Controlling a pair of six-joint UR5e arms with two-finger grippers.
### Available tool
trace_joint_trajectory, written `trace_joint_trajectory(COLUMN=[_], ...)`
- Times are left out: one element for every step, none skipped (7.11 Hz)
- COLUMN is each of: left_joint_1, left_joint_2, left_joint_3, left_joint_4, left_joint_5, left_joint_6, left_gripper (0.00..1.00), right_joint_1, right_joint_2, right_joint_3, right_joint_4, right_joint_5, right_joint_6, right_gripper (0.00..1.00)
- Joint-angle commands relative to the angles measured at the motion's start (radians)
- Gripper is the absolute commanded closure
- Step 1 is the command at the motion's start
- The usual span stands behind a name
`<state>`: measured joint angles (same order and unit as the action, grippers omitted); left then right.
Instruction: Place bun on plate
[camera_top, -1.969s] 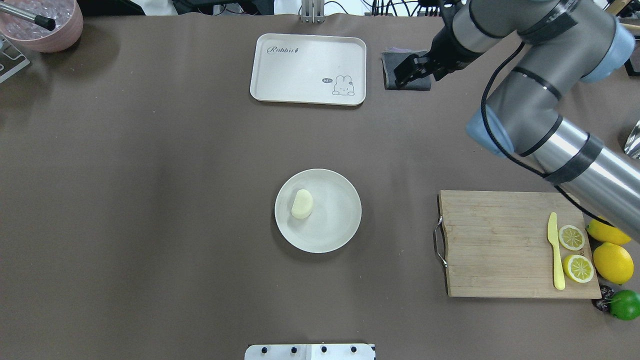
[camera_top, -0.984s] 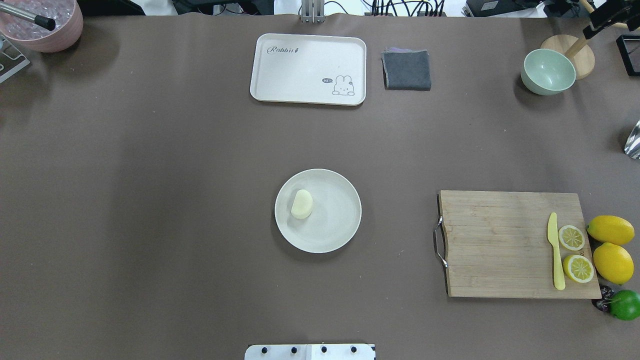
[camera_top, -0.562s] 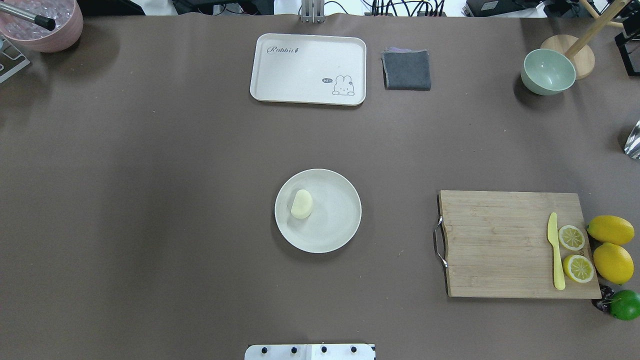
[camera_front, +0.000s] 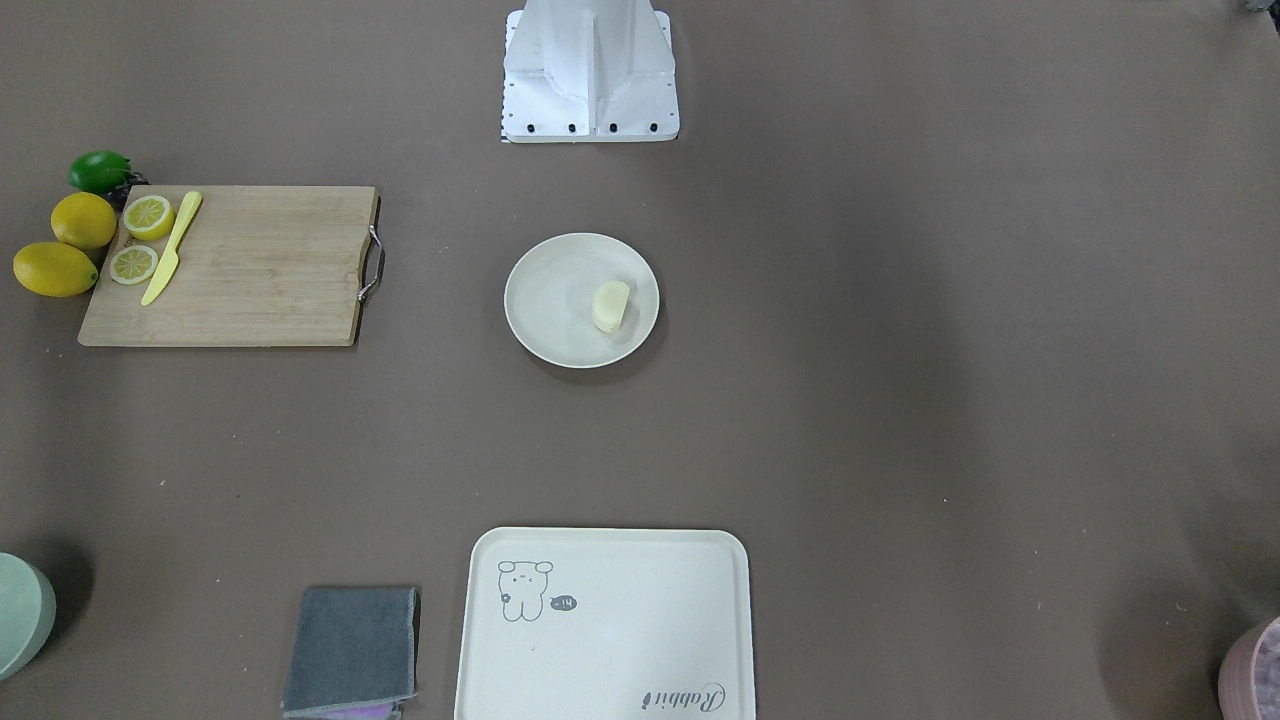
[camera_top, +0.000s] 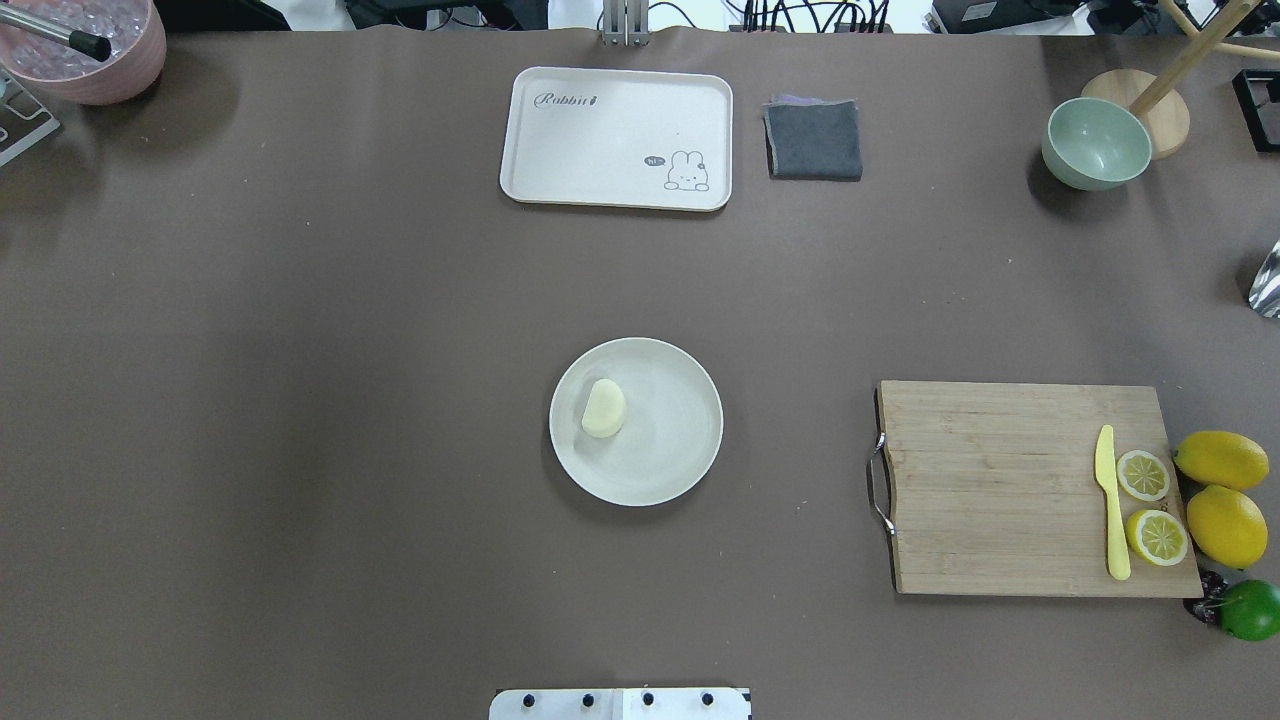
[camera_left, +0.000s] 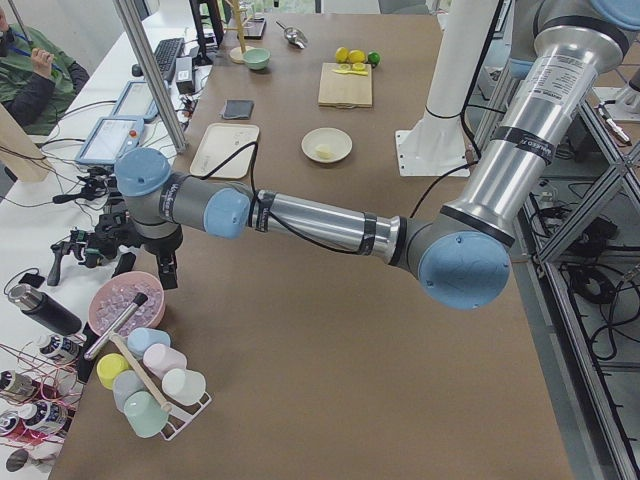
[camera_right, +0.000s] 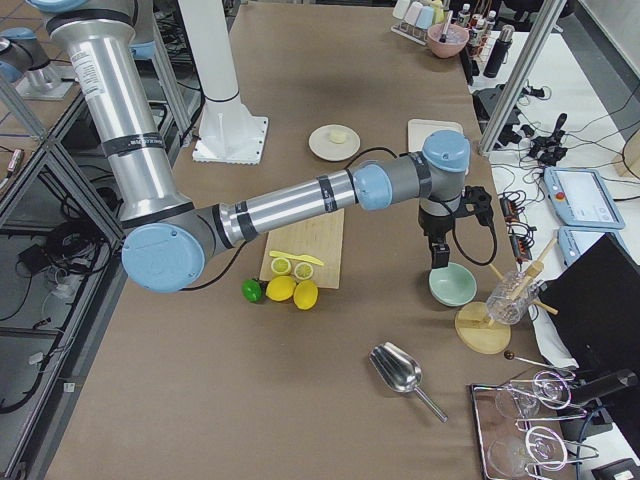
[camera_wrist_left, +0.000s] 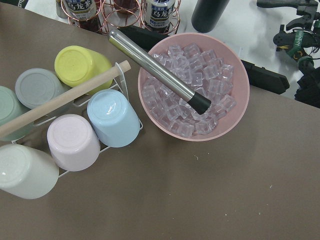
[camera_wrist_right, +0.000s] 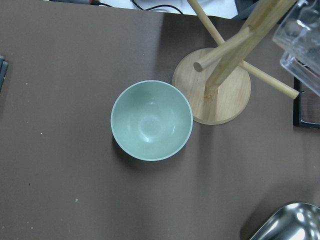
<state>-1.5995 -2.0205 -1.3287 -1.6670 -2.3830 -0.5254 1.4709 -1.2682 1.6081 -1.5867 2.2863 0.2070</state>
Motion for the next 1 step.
trace_joint_trajectory(left_joint_1=[-0.002], left_joint_2=[0.003], left_joint_3=[-0.007], left_joint_4=[0.001], left_joint_5=[-0.004], left_joint_6=[-0.001], left_gripper=[0.02], right_joint_1=[0.003], right_joint_2=[-0.01], right_joint_3=[0.006], right_joint_4=[0.002], right_joint_5=[0.001], right_joint_6=[0.0], right_gripper=[0.0])
